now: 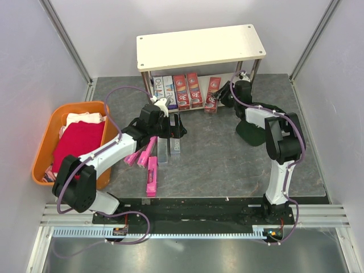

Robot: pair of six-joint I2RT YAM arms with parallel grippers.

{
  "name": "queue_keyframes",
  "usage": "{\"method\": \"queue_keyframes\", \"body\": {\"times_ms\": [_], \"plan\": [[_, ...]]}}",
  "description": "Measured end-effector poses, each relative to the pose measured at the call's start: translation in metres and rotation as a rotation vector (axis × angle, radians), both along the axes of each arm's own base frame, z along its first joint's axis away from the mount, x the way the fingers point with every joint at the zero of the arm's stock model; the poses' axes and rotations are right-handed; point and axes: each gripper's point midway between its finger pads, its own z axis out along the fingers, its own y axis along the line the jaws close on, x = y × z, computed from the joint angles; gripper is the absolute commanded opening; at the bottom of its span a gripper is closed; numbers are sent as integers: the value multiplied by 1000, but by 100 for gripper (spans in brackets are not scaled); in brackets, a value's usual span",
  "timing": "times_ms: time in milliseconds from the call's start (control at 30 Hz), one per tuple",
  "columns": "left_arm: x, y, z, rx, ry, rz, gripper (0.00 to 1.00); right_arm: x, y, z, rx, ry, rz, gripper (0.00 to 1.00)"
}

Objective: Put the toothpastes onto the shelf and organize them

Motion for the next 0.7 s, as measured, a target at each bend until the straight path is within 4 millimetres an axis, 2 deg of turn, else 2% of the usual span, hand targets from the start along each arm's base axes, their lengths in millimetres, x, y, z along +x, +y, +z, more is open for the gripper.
{"method": "queue_keyframes", "body": {"times_ms": [267,500,700], "plan": [[1,-1,1,-7,-4,-2,99,20,5,2,11,-35,-16,49],[1,-2,0,-11,-1,-3,99,42,7,0,45,-69,-32,55],[0,-5,-2,-17,10,-13,99,52,16,-2,76,-85,-2,60]]}}
